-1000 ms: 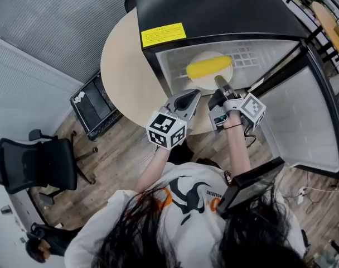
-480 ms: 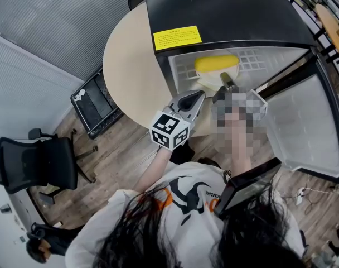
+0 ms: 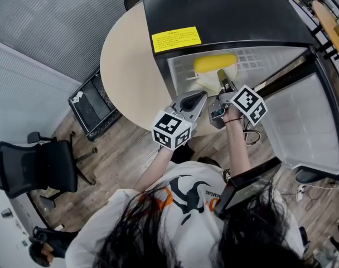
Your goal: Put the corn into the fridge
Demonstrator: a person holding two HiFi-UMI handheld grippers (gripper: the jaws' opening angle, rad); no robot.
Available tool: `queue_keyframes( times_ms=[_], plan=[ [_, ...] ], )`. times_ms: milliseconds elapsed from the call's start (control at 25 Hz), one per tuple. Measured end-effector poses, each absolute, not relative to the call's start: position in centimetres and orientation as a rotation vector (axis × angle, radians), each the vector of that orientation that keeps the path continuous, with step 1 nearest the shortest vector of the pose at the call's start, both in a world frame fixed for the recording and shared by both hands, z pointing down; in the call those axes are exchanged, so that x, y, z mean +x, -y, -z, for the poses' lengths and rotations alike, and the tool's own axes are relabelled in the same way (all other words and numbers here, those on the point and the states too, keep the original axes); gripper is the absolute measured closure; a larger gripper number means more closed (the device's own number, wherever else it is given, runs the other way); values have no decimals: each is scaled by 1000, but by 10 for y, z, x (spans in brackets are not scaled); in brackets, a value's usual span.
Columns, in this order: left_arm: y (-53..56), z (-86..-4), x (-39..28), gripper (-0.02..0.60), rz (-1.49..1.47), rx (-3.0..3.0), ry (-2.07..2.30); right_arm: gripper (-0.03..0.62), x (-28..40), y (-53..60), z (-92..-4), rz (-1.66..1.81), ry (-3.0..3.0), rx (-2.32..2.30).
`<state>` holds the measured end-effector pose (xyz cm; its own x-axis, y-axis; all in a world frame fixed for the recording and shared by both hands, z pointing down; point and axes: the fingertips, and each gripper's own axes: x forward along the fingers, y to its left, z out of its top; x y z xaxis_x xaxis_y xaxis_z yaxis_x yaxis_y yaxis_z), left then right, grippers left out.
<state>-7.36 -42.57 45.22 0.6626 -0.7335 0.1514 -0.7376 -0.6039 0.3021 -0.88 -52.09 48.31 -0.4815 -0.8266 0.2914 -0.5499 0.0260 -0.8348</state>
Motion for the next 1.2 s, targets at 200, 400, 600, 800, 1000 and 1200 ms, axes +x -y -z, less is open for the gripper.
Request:
queue_keyframes(
  times_ms=[200, 400, 600, 800, 1000, 1200],
  plan=[
    [426, -451, -75, 569, -17, 2545, 1164, 388, -7, 522, -478, 1355, -2153, -1538],
    [428, -450, -75, 569, -11, 2545, 1170, 388, 8, 514, -473, 1304, -2147, -1593],
    [427, -449, -73, 569, -12, 2548, 1166, 388, 27, 503, -457, 1135, -2233, -1675],
    [424, -450, -67, 569, -19, 2551, 1160, 388, 30, 490, -454, 1046, -2379, -1673],
    [418, -450, -62, 569, -28, 2549, 1165, 393, 22, 477, -456, 1022, -2508, -1595],
    [409, -448, -59, 569, -33, 2539, 1194, 437, 19, 461, -453, 993, -2578, -1542]
  ],
)
